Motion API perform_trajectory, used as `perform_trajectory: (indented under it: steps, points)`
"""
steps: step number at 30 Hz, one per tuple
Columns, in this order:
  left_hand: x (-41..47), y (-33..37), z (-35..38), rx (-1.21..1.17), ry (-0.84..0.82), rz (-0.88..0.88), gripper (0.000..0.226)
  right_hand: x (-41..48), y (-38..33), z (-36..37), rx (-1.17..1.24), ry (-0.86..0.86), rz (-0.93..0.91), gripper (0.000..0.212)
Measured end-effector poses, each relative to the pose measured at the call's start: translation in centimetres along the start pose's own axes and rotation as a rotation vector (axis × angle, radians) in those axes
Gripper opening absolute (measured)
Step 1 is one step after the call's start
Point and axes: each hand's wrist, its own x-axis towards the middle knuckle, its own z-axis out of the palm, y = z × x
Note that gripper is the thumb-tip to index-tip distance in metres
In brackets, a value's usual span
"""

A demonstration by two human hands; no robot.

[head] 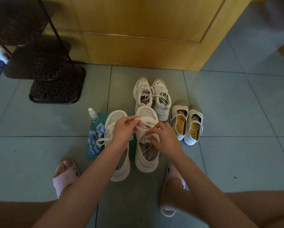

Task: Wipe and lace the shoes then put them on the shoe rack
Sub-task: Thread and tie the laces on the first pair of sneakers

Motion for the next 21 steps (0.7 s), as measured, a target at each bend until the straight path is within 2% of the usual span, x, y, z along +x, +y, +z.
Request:
perform_trajectory:
  steps: [7, 12, 15, 17, 21]
  points:
    - [-0.3, -0.1, -0.2, 0.054, -0.014, 0.027, 0.027, 0.0, 0.2, 0.9, -0.192, -0.007, -0.068, 0.027]
    - [-0.4, -0.1, -0.4, 0.054, -0.024, 0.030, 0.025, -0.1, 0.4, 0.9, -0.132, 0.016, -0.078, 0.012]
    - [-0.4, -0.1, -0.6, 0.044, -0.026, 0.032, 0.024, -0.4, 1.1, 1.1, -0.120, -0.036, -0.104, 0.013]
    - [-0.5, 0.0, -0.6, 0.041, -0.026, 0.034, 0.022, -0.5, 1.5, 1.1, -0.046, -0.077, -0.081, 0.012]
    - [-0.7, 0.2, -0.7, 0.041, -0.025, 0.045, 0.026, -0.2, 1.6, 0.4, 0.311, -0.157, 0.140, 0.016]
